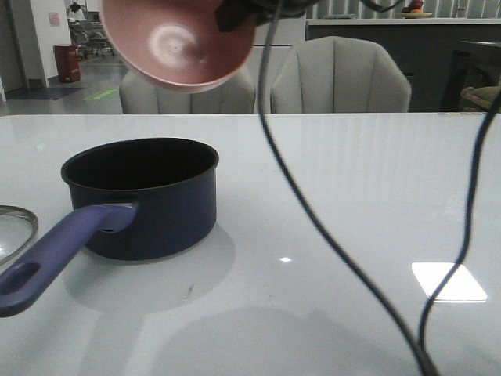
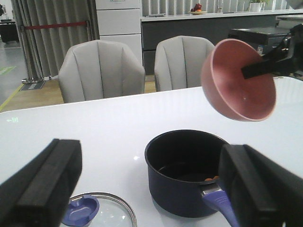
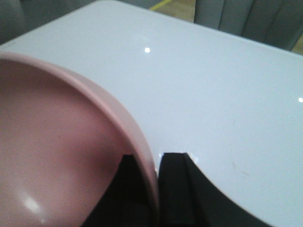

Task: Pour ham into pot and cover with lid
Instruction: 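Carry the empty bowl back and set it down, release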

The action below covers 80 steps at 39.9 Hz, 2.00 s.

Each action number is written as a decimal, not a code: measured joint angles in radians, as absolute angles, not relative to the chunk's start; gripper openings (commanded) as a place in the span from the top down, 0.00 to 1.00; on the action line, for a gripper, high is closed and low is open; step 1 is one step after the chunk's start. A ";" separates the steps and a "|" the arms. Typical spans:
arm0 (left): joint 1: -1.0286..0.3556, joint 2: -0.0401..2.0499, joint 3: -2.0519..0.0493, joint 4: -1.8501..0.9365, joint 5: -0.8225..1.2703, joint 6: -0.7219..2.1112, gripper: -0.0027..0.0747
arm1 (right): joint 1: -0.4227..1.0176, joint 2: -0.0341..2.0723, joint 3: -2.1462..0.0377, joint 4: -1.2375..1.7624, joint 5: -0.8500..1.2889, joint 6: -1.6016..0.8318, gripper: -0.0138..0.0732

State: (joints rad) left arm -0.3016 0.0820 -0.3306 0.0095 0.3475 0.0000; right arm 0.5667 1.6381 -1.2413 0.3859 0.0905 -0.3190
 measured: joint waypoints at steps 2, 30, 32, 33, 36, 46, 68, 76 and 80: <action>-0.302 0.082 -0.331 0.010 0.347 0.000 0.17 | 0.532 1.624 -1.241 0.386 0.159 -0.319 0.69; -0.302 0.082 -0.331 0.010 0.347 0.000 0.17 | 0.094 1.769 -1.243 0.377 0.682 -0.321 0.69; -0.302 0.082 -0.331 0.010 0.347 0.000 0.17 | 0.090 1.796 -1.243 0.377 0.681 -0.321 0.67; -0.302 0.082 -0.331 0.010 0.347 0.000 0.17 | 0.090 1.810 -1.243 0.377 0.681 -0.321 0.66; -0.302 0.082 -0.331 0.010 0.347 0.000 0.17 | 0.090 1.838 -1.243 0.377 0.681 -0.321 0.58; -0.302 0.082 -0.331 0.010 0.347 0.000 0.17 | 0.090 1.890 -1.243 0.377 0.679 -0.319 0.29; -0.302 0.082 -0.331 0.010 0.347 0.000 0.17 | 0.090 1.552 -1.219 0.374 0.650 -0.365 0.26; -0.302 0.082 -0.331 0.010 0.347 0.000 0.17 | 0.113 1.301 -1.087 0.395 0.547 -0.373 0.26; -0.302 0.082 -0.331 0.010 0.347 0.000 0.17 | 0.150 1.169 -0.981 0.397 0.463 -0.375 0.26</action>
State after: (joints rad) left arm -0.3016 0.0820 -0.3306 0.0095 0.3475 0.0000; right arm 0.1499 1.1694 -0.9814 0.3969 0.4629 -0.3751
